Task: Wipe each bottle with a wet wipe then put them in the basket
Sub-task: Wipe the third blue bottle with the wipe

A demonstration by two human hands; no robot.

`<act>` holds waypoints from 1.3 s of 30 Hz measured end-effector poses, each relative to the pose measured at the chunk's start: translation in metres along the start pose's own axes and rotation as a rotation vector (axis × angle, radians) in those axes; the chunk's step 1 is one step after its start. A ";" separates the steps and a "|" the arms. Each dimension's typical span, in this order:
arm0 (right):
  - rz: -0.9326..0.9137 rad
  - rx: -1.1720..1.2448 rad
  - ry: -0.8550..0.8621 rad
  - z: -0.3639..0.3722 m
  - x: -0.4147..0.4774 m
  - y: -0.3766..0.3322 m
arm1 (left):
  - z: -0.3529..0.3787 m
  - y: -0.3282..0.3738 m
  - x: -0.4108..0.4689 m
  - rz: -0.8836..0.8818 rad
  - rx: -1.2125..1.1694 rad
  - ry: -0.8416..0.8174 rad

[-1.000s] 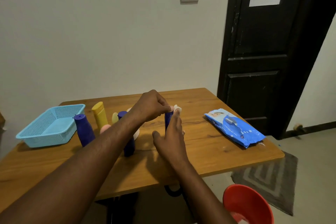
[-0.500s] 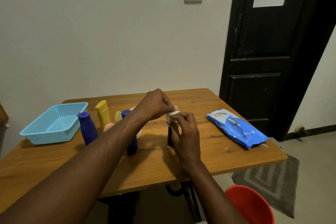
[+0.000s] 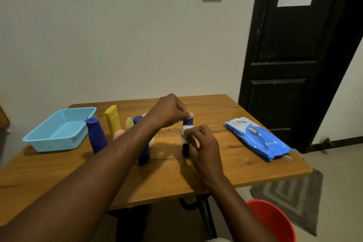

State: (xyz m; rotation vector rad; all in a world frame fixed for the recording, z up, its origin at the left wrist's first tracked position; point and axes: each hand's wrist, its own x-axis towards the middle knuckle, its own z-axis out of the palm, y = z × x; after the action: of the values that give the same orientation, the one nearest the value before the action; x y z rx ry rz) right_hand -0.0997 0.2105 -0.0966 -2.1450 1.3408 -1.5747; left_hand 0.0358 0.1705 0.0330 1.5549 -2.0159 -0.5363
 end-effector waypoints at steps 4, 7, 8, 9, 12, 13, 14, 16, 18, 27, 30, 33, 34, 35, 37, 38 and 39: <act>-0.049 -0.002 0.053 -0.003 0.019 -0.003 | 0.000 0.000 0.000 0.009 0.013 0.006; -0.042 -0.036 -0.019 -0.004 0.005 0.004 | 0.001 0.001 0.001 0.005 0.034 0.009; -0.017 -0.041 -0.062 -0.004 -0.002 0.006 | 0.001 0.001 0.001 0.001 0.042 0.012; 0.025 -0.045 -0.111 -0.004 -0.008 0.007 | 0.001 0.001 0.001 -0.001 0.048 0.014; 0.178 -0.094 -0.226 -0.003 -0.019 0.011 | 0.002 0.002 0.001 0.003 0.068 0.012; 0.211 -0.131 -0.242 -0.003 -0.020 0.011 | 0.002 0.003 0.001 0.006 0.083 0.009; 0.232 -0.169 -0.252 -0.003 -0.020 0.012 | 0.002 0.004 0.000 0.009 0.098 0.007; 0.262 -0.213 -0.266 -0.005 -0.017 0.014 | 0.002 0.007 0.000 0.015 0.128 -0.001; 0.288 -0.229 -0.292 -0.009 -0.012 0.016 | 0.003 0.010 0.000 0.014 0.162 -0.010; 0.445 -0.054 -0.242 -0.004 0.003 0.019 | 0.007 0.013 0.000 0.003 0.230 -0.011; 0.513 0.182 -0.078 0.000 -0.013 0.013 | 0.007 0.012 -0.001 0.004 0.227 0.000; 0.496 0.313 0.037 0.003 -0.018 0.005 | 0.008 0.012 -0.002 0.006 0.225 0.012; 0.493 0.338 0.056 0.002 -0.015 0.003 | 0.009 0.012 -0.002 0.005 0.222 0.011; 0.493 0.363 0.068 0.001 -0.011 0.001 | 0.009 0.013 -0.002 0.005 0.219 0.005; 0.504 0.405 0.072 -0.003 -0.001 0.001 | 0.009 0.011 -0.002 0.011 0.206 -0.003; 0.510 0.427 0.059 -0.003 0.003 0.002 | 0.007 0.010 -0.002 0.012 0.199 -0.004; 0.512 0.440 0.038 -0.003 0.006 0.003 | 0.005 0.010 -0.002 0.011 0.190 -0.007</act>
State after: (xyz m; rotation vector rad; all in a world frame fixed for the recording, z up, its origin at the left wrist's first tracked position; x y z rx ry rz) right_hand -0.1039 0.2051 -0.0927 -1.3876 1.2684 -1.5166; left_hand 0.0255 0.1749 0.0343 1.6523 -2.1311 -0.3542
